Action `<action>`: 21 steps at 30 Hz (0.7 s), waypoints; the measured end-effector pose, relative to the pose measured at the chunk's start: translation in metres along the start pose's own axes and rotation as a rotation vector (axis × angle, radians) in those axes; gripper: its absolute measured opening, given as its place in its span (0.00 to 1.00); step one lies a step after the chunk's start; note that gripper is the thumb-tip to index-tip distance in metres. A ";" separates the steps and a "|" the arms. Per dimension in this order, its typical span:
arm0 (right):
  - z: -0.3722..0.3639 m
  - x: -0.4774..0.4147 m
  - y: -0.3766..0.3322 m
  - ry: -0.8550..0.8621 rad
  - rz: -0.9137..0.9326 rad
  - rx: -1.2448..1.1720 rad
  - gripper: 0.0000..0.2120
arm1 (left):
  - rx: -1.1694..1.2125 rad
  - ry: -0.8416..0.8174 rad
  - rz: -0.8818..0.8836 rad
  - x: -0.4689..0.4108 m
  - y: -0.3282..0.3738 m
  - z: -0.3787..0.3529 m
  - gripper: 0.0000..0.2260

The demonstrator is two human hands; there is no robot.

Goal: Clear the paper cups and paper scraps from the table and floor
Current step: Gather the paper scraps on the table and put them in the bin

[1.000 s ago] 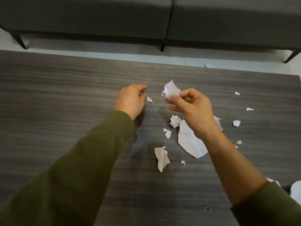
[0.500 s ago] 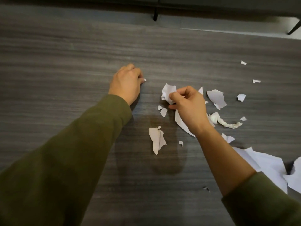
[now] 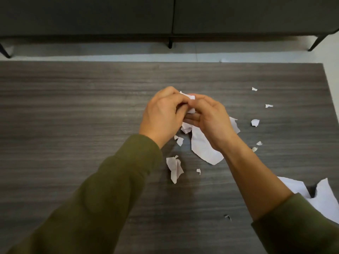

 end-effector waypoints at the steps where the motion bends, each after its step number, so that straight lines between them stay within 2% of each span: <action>1: -0.001 0.001 -0.003 -0.020 0.005 -0.005 0.07 | 0.005 0.018 0.010 -0.002 0.003 0.003 0.04; 5: 0.003 0.002 -0.011 -0.031 -0.012 -0.068 0.07 | 0.054 0.052 0.016 -0.005 0.012 0.013 0.03; 8: 0.010 0.001 -0.011 0.063 0.002 -0.010 0.05 | 0.029 0.043 -0.046 0.001 0.010 0.009 0.08; 11: 0.022 0.004 -0.003 0.176 0.039 0.090 0.04 | -0.019 0.089 0.036 0.011 -0.014 0.000 0.10; 14: 0.035 0.011 0.010 0.206 0.031 0.165 0.05 | -0.300 -0.116 0.235 0.025 -0.048 -0.025 0.11; 17: 0.044 0.018 0.024 0.200 -0.001 0.207 0.03 | -0.402 -0.329 0.280 0.043 -0.064 -0.053 0.16; 19: 0.048 0.021 0.033 0.207 -0.012 0.263 0.06 | -0.412 -0.370 0.279 0.049 -0.069 -0.066 0.18; 21: 0.050 0.023 0.040 0.194 -0.027 0.316 0.09 | -0.427 -0.355 0.249 0.051 -0.072 -0.073 0.14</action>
Point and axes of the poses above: each hand's wrist, its own x-axis away from the middle knuckle, its own z-axis out of the back of the hand, y = z × x, the point moved 2 cm from there along -x, towards the middle knuckle, and after that the axes turned 9 degrees about z, right-handed, at the moved point
